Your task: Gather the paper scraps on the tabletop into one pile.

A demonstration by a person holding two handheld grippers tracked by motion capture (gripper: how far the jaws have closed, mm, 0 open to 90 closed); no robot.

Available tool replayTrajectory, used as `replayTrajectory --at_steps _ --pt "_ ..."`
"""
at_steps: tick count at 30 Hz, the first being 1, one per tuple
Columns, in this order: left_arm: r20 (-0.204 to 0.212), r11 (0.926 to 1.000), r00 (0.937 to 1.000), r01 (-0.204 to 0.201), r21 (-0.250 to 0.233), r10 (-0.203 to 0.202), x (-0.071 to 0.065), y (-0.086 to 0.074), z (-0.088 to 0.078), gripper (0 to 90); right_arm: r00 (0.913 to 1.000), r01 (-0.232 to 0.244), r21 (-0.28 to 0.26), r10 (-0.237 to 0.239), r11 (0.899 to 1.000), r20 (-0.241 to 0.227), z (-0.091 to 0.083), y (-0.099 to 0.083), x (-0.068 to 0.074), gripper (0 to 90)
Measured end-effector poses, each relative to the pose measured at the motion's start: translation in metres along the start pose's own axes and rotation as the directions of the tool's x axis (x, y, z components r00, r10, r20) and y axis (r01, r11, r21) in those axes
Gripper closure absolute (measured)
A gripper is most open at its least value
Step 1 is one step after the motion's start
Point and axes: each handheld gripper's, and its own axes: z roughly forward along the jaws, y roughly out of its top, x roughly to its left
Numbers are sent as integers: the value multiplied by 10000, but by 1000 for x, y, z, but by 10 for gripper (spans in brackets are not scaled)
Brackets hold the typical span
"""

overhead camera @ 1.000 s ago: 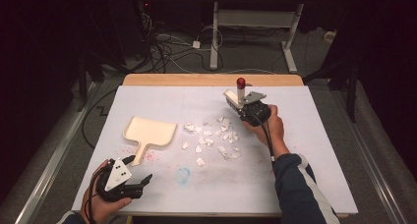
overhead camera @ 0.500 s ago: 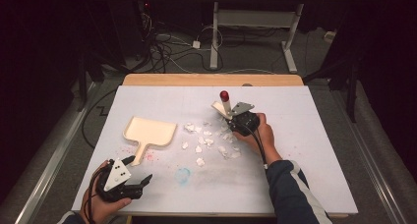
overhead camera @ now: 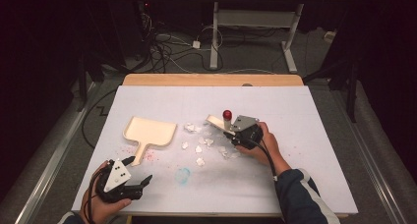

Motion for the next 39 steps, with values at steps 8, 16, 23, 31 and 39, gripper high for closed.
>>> replayTrajectory --at_steps 8,16,23,31,39 --pt "-15 9997 9997 -246 -18 246 -2 2 0 198 9976 543 -65 -545 9985 -429 -21 -2 18 673" --pt "-3 9997 9997 -225 -43 225 -2 2 -1 198 9979 649 -129 -650 9978 -58 -34 2 16 675" --pt "49 10000 10000 -65 10 65 -2 2 0 198 9989 314 -432 -299 9986 355 -37 17 -3 675" --pt "111 10000 9999 -34 21 33 -2 2 1 198 9982 -183 -668 221 9976 561 -12 39 -23 675" --pt "241 10000 9997 68 6 -68 0 2 3 198 9985 10 -695 28 9976 554 33 67 -21 675"
